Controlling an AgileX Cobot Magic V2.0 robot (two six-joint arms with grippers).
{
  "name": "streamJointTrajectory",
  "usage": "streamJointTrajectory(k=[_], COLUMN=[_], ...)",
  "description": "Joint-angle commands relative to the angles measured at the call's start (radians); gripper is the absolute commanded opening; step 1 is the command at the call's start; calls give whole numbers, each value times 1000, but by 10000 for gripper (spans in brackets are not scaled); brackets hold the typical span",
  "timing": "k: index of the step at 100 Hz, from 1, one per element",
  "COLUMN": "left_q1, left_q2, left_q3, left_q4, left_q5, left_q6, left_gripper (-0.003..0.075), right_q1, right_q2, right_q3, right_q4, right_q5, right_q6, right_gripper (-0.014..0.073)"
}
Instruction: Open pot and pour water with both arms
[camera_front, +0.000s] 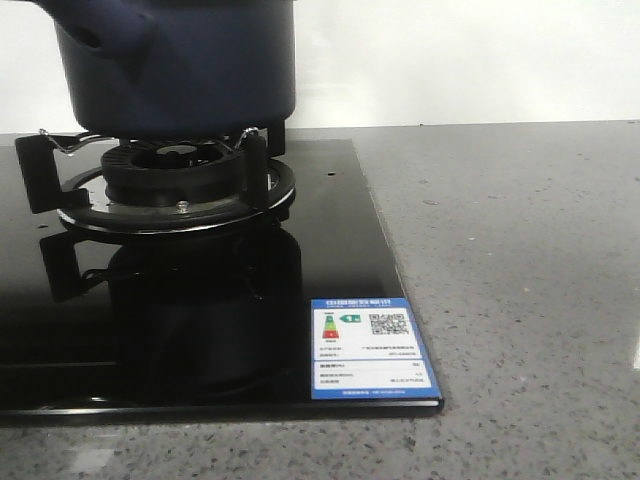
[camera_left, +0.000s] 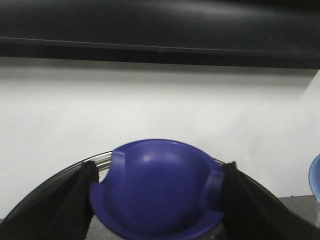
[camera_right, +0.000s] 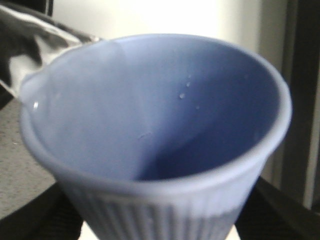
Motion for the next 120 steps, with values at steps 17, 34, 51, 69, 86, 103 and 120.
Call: streamJointTrajectory(k=[17,34,51,69,86,103,120], left_q1=[2,2,2,2,2,2,2], left_q2=[-28,-28,-28,-28,-28,-28,-28], left_q3=[-38,-38,-38,-38,-38,-38,-38], left_q4=[0,0,0,0,1,1,1], left_q5=[-98,-98,-98,-98,-98,-98,-98], left_q6=[0,0,0,0,0,0,0], left_gripper=[377,377,377,377,377,377,377], right_q1=[2,2,2,2,2,2,2], right_q2=[-46,-46,-46,-46,-46,-46,-46], right_q3=[-39,-39,-39,-39,-39,-39,-39], right_q4=[-154,-243,-339,-423,-431,-441,-435], right_q5=[-121,-133,-133,-139,-144,-144,-144], right_q6=[-7,-7,-7,-7,-7,-7,-1], right_gripper=[318,318,318,318,318,318,318])
